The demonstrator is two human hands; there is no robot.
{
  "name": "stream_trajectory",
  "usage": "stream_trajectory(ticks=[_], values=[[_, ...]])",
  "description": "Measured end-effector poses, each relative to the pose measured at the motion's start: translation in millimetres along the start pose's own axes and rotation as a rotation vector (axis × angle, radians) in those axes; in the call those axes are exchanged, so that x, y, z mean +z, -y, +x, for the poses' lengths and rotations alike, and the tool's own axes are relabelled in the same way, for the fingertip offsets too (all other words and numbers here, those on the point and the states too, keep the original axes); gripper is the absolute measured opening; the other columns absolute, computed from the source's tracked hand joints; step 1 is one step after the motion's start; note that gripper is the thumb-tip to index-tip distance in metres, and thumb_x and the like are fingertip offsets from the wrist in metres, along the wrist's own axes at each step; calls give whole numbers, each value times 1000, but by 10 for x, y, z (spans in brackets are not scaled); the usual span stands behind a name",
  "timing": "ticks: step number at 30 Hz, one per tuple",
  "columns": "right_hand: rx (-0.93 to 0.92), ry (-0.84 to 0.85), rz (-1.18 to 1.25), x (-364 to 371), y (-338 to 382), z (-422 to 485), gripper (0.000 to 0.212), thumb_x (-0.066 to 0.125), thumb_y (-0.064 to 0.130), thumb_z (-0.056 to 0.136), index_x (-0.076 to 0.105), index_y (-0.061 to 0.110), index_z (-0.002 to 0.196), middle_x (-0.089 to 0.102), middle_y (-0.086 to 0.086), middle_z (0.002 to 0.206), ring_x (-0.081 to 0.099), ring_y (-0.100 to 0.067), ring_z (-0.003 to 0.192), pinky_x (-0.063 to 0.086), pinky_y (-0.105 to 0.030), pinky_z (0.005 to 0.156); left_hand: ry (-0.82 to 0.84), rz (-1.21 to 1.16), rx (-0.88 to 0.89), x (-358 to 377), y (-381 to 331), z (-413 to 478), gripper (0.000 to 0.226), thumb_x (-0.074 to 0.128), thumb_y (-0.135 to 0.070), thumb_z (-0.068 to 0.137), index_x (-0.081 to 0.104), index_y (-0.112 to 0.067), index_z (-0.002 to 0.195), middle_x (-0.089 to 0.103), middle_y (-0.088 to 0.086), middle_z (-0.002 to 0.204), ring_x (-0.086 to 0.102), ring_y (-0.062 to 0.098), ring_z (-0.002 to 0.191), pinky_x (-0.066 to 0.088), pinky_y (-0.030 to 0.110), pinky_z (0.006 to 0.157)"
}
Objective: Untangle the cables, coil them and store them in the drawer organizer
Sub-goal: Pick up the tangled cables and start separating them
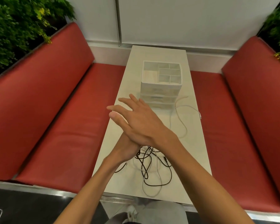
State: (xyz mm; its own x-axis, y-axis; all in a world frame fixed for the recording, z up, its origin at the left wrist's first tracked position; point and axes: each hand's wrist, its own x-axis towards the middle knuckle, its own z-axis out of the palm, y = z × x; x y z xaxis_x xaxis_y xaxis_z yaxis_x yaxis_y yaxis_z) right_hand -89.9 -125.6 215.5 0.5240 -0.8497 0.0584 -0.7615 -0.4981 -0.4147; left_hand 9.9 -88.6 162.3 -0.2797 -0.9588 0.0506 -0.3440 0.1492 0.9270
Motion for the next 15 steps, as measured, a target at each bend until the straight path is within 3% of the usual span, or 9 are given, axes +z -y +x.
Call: stream_trajectory(ticks=[2, 3, 5, 7, 10, 12, 13, 15], values=[[-47, -6, 250, -95, 0, -13, 49, 27, 55, 116, 50, 42, 157, 45, 8, 167, 27, -11, 160, 18, -41, 133, -68, -100, -44, -8, -3, 39, 32, 54, -15, 102, 58, -32, 128, 65, -13, 122, 61, -8, 109, 46, 5, 80], [-57, -11, 481, -149, -19, -25, 48, 29, 52, 117, 52, 39, 157, 49, 12, 163, 35, -3, 155, 24, -38, 131, -99, -203, -38, 4, 4, 68, 26, 58, -12, 99, 64, -34, 111, 69, -15, 102, 65, -4, 90, 48, 14, 71], [-13, -97, 916, -182, -96, -47, 49, 28, 52, 116, 53, 36, 155, 54, 14, 159, 45, 1, 149, 32, -39, 129, -169, -392, 14, -2, 36, 125, 24, 65, -25, 92, 55, -34, 72, 48, -15, 60, 42, 8, 53, 32, 26, 54], [105, -174, 1106, -48, -184, -91, 53, 27, 59, 113, 55, 37, 152, 59, 10, 155, 51, -4, 146, 37, -43, 126, -244, -556, 38, -50, 41, 174, 35, 68, -34, 92, 46, -29, 65, 31, -7, 54, 23, 13, 49, 20, 28, 48], [191, -29, 933, 418, -289, -268, 60, 22, 67, 112, 60, 32, 144, 70, 8, 139, 63, -7, 133, 45, -45, 119, -346, -687, 66, -180, -67, 256, 47, 68, -34, 97, 40, -26, 60, 25, -8, 49, 17, 10, 44, 16, 27, 44], [220, 80, 713, 805, -388, -410, 53, 23, 65, 113, 65, 33, 122, 77, 5, 103, 71, -12, 102, 54, -43, 97, -393, -804, 49, -295, -139, 316, 53, 63, -32, 102, 32, -27, 59, 21, -10, 48, 14, 7, 42, 10, 29, 42], [225, 77, 650, 971, -436, -485, 46, 27, 61, 114, 63, 33, 109, 73, 0, 87, 68, -15, 85, 52, -43, 83, -397, -878, 37, -349, -148, 338, 55, 60, -33, 104, 28, -27, 60, 18, -11, 48, 11, 7, 42, 8, 30, 42], [232, -7, 620, 1204, -515, -621, 37, 35, 55, 114, 53, 30, 95, 60, -8, 77, 53, -13, 67, 43, -44, 67, -362, -1069, -12, -428, -141, 352, 59, 54, -42, 107, 20, -26, 62, 11, -10, 50, 6, 8, 44, 6, 31, 43]])
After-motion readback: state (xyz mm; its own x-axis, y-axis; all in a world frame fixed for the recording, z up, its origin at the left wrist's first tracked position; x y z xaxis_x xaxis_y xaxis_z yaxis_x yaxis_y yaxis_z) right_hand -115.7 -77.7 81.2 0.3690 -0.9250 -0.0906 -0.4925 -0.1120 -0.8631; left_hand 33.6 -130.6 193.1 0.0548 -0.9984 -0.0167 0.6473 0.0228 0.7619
